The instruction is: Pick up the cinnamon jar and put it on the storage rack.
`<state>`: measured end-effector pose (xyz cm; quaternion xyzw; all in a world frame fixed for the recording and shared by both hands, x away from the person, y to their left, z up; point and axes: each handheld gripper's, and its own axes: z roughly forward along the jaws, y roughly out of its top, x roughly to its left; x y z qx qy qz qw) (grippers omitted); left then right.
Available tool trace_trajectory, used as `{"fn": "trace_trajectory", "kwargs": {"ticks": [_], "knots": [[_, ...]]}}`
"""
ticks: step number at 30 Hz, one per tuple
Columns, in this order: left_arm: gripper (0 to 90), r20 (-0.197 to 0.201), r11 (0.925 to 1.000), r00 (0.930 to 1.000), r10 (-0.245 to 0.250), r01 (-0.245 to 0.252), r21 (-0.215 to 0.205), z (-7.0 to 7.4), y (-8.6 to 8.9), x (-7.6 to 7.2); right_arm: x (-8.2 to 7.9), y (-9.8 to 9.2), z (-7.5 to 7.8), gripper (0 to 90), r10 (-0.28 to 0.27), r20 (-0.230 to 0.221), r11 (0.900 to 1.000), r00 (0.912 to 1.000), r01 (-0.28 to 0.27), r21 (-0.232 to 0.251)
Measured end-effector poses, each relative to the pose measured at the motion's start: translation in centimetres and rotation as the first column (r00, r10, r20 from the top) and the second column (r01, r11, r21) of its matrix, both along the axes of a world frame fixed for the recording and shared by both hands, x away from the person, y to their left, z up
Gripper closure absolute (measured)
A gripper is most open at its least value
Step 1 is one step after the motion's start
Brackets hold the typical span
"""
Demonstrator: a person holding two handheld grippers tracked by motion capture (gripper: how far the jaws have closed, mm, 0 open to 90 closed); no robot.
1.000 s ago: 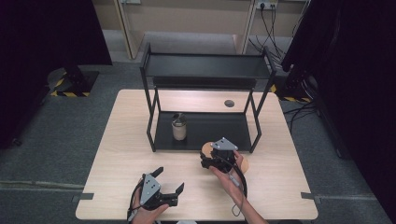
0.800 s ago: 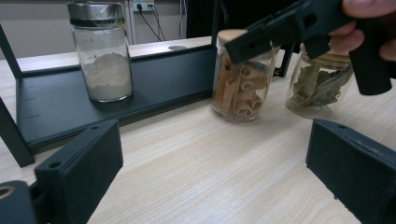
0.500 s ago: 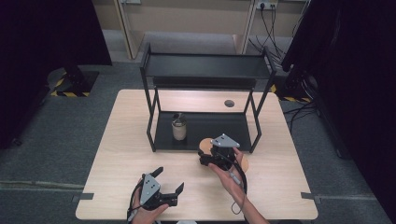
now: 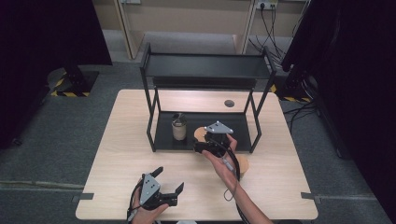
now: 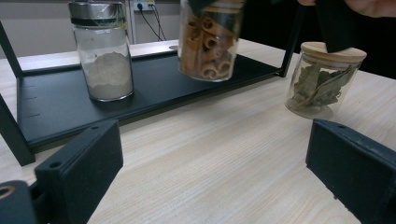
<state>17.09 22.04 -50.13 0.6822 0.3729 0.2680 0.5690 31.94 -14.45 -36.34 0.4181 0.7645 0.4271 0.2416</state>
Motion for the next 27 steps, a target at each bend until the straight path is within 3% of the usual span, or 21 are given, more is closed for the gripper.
{"fn": "trace_trajectory", "kwargs": {"ticks": [15,27], "knots": [[3.1,0.001,1.0,1.0,0.0,0.0,0.0,0.0,0.1,0.1,3.5,2.9,-0.6,23.7,-0.096,0.007,0.995,0.9954,0.096,-0.034],[3.1,-0.002,1.0,1.0,-0.003,0.003,0.0,0.0,0.0,0.1,5.2,3.4,-1.6,23.6,-0.112,-0.004,0.993,0.9937,0.111,-0.039]]}}
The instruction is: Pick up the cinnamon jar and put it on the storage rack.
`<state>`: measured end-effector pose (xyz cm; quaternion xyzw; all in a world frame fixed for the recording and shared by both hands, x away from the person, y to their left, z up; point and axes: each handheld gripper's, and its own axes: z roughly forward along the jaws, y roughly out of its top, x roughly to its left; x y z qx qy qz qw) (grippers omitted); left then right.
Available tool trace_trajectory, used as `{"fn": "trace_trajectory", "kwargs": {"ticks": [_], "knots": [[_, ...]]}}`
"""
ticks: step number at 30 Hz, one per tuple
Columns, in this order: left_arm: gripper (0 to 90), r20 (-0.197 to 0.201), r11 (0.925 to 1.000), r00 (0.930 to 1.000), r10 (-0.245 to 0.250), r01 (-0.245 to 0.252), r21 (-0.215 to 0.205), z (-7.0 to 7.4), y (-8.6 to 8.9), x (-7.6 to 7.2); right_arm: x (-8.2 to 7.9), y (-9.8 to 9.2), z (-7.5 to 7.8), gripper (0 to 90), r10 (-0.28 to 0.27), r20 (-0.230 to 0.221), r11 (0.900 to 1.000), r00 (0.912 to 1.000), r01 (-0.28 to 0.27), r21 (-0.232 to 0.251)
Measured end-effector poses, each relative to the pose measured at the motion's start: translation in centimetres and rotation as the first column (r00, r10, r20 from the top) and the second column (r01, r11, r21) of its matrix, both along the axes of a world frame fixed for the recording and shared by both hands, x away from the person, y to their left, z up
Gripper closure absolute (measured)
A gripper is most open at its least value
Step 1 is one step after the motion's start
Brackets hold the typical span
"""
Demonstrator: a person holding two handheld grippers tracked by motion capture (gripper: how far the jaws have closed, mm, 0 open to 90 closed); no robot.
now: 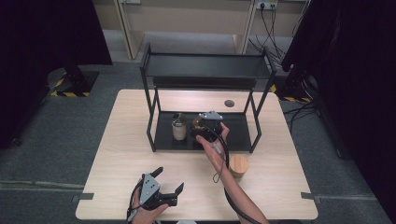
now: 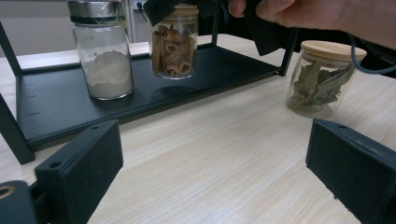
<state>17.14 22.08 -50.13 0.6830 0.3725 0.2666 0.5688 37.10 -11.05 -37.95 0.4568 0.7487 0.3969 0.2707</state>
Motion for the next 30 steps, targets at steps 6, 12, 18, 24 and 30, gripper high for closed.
{"fn": "trace_trajectory", "kwargs": {"ticks": [6,12,18,24,30], "knots": [[3.1,0.002,1.0,1.0,-0.002,0.002,-0.002,0.0,0.0,0.0,0.8,0.0,-0.5,23.6,0.011,-0.014,1.0,0.9998,-0.011,0.017],[3.1,0.003,1.0,1.0,-0.004,0.004,-0.004,0.0,0.0,-0.1,1.2,0.5,-0.8,23.6,0.013,-0.017,1.0,0.9998,-0.013,0.016],[3.1,0.003,1.0,1.0,-0.005,0.005,-0.002,0.0,0.0,-0.1,1.7,0.7,-1.3,23.6,0.002,-0.024,1.0,0.9997,-0.002,0.009],[3.1,0.003,1.0,1.0,-0.005,0.005,-0.002,0.0,-0.1,-0.1,2.0,0.5,-1.5,23.2,0.006,-0.018,1.0,0.9998,-0.006,0.006],[3.1,0.001,1.0,1.0,-0.005,0.005,-0.001,0.0,0.0,0.0,1.5,0.1,-0.8,12.2,-0.003,-0.017,1.0,0.9999,0.003,0.026]]}}
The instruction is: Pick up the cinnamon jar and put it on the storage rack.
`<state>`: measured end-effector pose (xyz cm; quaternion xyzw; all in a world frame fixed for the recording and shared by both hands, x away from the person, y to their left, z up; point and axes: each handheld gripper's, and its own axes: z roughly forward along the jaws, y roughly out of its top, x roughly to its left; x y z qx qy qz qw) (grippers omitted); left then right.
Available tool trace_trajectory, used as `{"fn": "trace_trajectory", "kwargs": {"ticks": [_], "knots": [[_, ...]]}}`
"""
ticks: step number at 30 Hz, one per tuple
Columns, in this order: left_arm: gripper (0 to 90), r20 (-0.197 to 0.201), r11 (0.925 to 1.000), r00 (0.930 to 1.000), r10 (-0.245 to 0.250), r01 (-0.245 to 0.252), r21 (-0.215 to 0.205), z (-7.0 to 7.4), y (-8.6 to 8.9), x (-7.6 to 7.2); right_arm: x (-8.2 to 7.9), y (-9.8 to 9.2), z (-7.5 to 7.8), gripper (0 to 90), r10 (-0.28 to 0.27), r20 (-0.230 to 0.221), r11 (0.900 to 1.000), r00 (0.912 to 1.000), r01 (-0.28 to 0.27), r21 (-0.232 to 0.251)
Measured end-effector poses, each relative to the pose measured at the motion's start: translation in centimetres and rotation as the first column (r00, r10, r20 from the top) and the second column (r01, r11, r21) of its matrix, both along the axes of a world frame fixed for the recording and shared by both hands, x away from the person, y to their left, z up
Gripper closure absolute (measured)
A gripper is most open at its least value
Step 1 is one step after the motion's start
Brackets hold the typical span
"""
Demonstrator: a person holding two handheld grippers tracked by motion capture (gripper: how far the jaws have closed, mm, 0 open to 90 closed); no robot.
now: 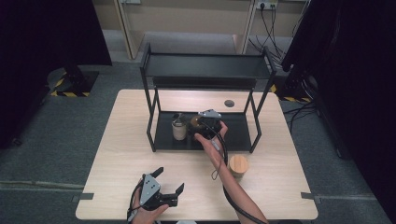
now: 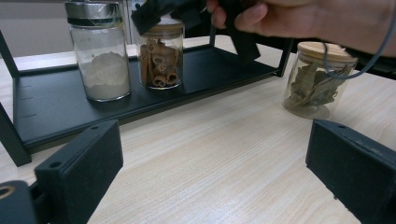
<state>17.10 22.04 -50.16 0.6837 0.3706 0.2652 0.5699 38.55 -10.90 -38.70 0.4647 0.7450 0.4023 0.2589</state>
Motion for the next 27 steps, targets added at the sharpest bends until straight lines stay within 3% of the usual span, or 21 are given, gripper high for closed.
{"fn": "trace_trajectory", "kwargs": {"ticks": [13,17,27], "knots": [[3.1,-0.004,1.0,1.0,0.005,-0.005,-0.001,0.0,0.1,0.0,-3.0,-1.5,1.5,5.3,0.034,0.034,0.998,0.9989,-0.036,0.057],[3.1,-0.004,1.0,1.0,0.005,-0.005,-0.003,0.0,0.0,0.0,-3.5,-2.5,1.5,5.2,0.065,0.025,0.992,0.9976,-0.067,0.103],[3.1,-0.003,1.0,1.0,0.006,-0.006,-0.003,0.0,0.0,0.0,-5.5,-4.0,1.5,5.1,0.127,0.066,0.983,0.9898,-0.134,0.128]]}}
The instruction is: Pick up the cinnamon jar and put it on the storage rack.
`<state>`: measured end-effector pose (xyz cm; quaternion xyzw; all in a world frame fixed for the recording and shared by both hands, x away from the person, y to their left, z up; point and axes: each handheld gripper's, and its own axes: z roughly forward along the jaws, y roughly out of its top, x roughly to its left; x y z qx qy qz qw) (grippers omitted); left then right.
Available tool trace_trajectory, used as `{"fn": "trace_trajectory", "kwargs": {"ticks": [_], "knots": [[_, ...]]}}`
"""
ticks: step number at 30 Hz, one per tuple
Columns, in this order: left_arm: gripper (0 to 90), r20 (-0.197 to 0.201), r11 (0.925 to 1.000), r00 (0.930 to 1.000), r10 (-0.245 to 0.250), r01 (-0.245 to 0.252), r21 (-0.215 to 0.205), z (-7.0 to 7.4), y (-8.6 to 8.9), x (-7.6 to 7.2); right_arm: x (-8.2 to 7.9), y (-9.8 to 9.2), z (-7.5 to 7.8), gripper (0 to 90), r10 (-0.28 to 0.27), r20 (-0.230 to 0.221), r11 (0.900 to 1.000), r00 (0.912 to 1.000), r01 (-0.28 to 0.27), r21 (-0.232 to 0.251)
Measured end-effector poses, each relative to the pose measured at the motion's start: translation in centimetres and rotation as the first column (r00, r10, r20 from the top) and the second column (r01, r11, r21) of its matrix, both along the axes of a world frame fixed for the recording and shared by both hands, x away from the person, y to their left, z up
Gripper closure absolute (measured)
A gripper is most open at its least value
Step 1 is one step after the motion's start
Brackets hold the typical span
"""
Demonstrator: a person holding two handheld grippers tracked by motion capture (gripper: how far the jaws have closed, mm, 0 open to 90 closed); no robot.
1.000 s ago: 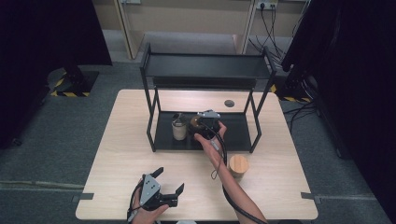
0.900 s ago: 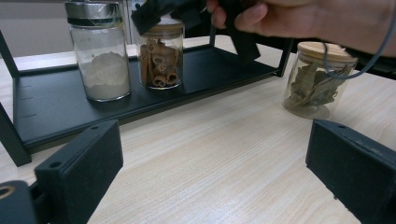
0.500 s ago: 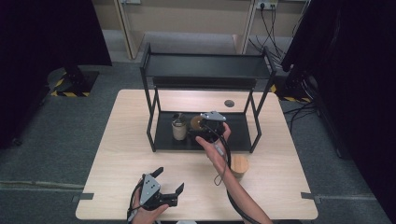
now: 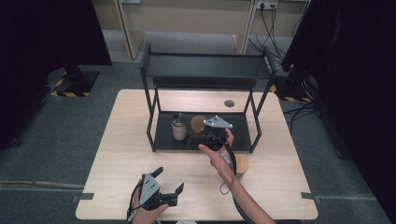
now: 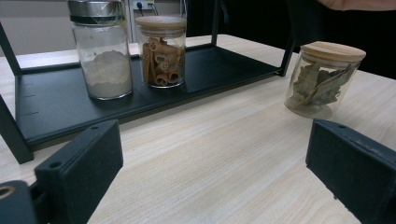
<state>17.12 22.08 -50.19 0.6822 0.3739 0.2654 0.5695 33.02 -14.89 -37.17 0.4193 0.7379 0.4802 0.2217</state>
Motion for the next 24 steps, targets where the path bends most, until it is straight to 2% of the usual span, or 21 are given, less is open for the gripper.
{"fn": "trace_trajectory", "kwargs": {"ticks": [7,24], "knots": [[3.1,0.003,1.0,1.0,0.001,-0.001,0.0,0.0,0.0,0.0,-1.3,-0.9,0.1,5.1,0.032,0.024,0.999,0.9992,-0.032,0.018],[3.1,0.006,1.0,0.9999,0.009,-0.009,0.0,0.0,0.0,-0.1,-3.9,-2.7,-0.4,5.1,0.102,0.049,0.993,0.9936,-0.105,0.062]]}}
